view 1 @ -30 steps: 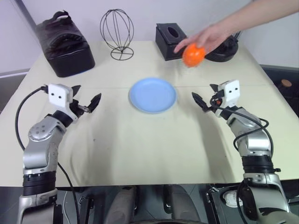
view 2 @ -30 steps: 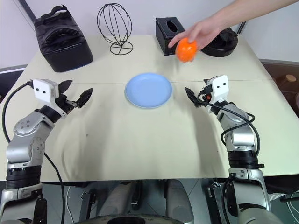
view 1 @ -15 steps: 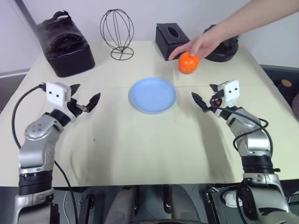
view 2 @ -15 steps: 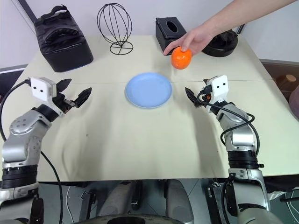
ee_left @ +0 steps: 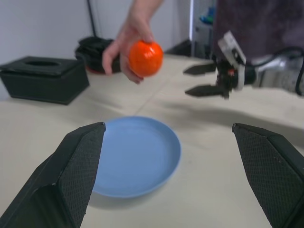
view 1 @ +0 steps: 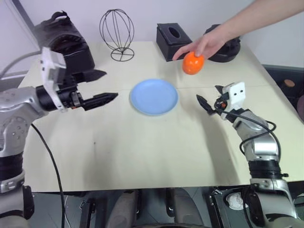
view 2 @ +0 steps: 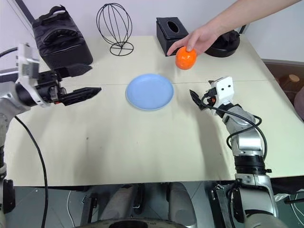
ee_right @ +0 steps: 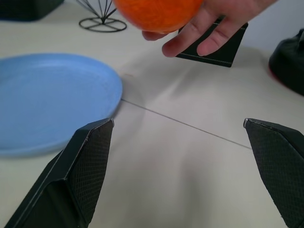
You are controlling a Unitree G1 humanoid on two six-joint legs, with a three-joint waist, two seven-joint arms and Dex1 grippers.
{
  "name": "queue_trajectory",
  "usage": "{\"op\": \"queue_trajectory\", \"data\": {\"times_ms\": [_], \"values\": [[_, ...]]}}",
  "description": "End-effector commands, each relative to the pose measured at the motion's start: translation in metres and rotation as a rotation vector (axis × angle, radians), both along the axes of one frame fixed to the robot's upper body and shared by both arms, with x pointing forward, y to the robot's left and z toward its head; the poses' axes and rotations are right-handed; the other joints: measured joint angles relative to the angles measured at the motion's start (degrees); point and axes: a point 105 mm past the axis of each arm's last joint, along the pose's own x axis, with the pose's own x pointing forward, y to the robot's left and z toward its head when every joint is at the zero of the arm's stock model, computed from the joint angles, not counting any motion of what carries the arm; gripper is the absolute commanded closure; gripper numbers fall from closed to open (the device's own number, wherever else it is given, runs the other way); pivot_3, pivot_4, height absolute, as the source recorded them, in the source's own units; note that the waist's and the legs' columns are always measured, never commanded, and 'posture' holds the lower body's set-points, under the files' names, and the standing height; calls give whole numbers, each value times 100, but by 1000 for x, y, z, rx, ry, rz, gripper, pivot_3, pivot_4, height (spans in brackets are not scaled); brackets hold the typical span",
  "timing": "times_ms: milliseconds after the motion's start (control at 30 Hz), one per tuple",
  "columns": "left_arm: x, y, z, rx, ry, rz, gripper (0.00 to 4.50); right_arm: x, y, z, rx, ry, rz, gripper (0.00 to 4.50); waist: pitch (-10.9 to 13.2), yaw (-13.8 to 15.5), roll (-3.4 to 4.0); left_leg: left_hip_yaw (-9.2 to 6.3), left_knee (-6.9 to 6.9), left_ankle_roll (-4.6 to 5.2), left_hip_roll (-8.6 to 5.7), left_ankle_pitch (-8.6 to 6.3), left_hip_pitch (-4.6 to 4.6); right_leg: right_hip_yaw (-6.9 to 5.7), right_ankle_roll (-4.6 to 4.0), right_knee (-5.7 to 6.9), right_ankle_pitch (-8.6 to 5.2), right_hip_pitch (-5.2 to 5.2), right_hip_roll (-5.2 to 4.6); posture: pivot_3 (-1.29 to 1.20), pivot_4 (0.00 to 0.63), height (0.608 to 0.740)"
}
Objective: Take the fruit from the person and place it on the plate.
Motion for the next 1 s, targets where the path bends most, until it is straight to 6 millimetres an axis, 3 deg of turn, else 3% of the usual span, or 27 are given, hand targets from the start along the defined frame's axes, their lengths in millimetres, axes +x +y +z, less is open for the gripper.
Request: {"op": "queue_trajectory", "data": {"times_ms": [33,133,267,567,967,1000], "values": [[3,-4,8,-1,-51,-14,34,-3,22,41,18,-131,54,0,0,-35,0,0,0,0,2,0,0,1,0,0,0,-1,0,0,150,740],[7,-9,3,-7,-47,-22,34,5,34,57,114,-157,59,0,1,-40,1,0,-1,-1,6,0,2,3,0,1,1,-3,3,0,150,740],[9,-14,-1,-26,-43,-30,34,19,49,57,156,-137,92,0,0,-1,0,-1,-1,-2,4,1,1,2,2,1,2,-3,1,0,150,740],[6,-14,-3,-42,-51,-4,34,49,48,57,172,-126,77,0,1,-22,1,-1,-4,-2,-3,1,-1,1,15,0,10,-5,-4,0,150,740],[2,-10,-11,-37,-47,46,34,70,54,67,241,-145,72,0,1,-29,2,0,-9,-4,-2,2,-1,5,15,2,11,-10,-2,0,150,740],[2,-10,-11,-38,-48,48,12,71,54,68,242,-150,72,255,1,-25,2,0,-9,-4,-2,2,-1,5,15,2,11,-10,-2,0,150,740]]}}
